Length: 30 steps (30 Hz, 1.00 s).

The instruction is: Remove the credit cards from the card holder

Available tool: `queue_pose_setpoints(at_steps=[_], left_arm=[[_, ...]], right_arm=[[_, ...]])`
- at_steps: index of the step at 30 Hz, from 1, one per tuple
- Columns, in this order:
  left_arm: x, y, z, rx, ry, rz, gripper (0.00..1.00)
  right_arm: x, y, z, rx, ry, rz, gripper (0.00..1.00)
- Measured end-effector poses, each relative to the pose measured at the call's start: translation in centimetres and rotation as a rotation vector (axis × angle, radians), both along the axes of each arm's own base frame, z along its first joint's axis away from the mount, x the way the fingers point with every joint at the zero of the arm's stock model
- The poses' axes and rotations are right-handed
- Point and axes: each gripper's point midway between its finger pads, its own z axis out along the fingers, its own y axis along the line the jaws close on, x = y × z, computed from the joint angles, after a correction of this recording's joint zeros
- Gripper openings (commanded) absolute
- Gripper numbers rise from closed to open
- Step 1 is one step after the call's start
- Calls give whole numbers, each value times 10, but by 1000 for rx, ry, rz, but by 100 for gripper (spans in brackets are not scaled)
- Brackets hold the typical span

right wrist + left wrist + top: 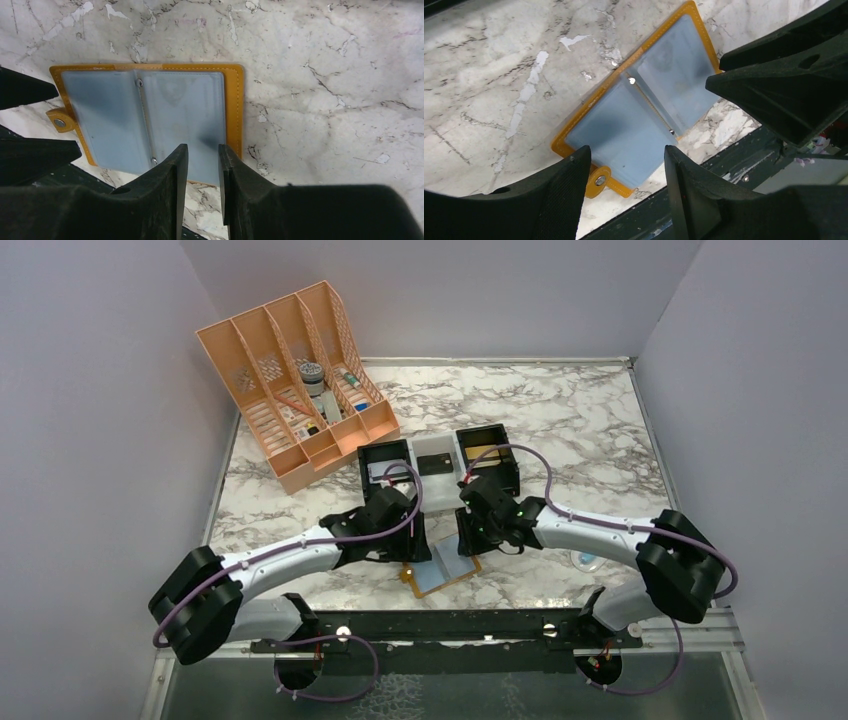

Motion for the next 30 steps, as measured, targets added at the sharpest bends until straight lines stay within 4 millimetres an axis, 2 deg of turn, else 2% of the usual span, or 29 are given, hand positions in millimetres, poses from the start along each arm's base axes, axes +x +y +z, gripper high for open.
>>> queue_pose_setpoints(at_steps=[10,14,21,25,30], left_arm=[[-9,29,-20,75,12,77,65],[-12,32,-25,92,27,82,57],[-12,33,-31,106,36,80,37],[-9,30,-33,103,33,79,33],[-7,27,-35,104,29,78,30]], right_arm=[[-6,-1,-13,-7,27,12,29],[-6,-3,-18,-22,35,17,27],[-7,1,-16,-2,38,26,15],[-8,6,-7,37,31,38,9],[-9,13,4,87,20,53,9]])
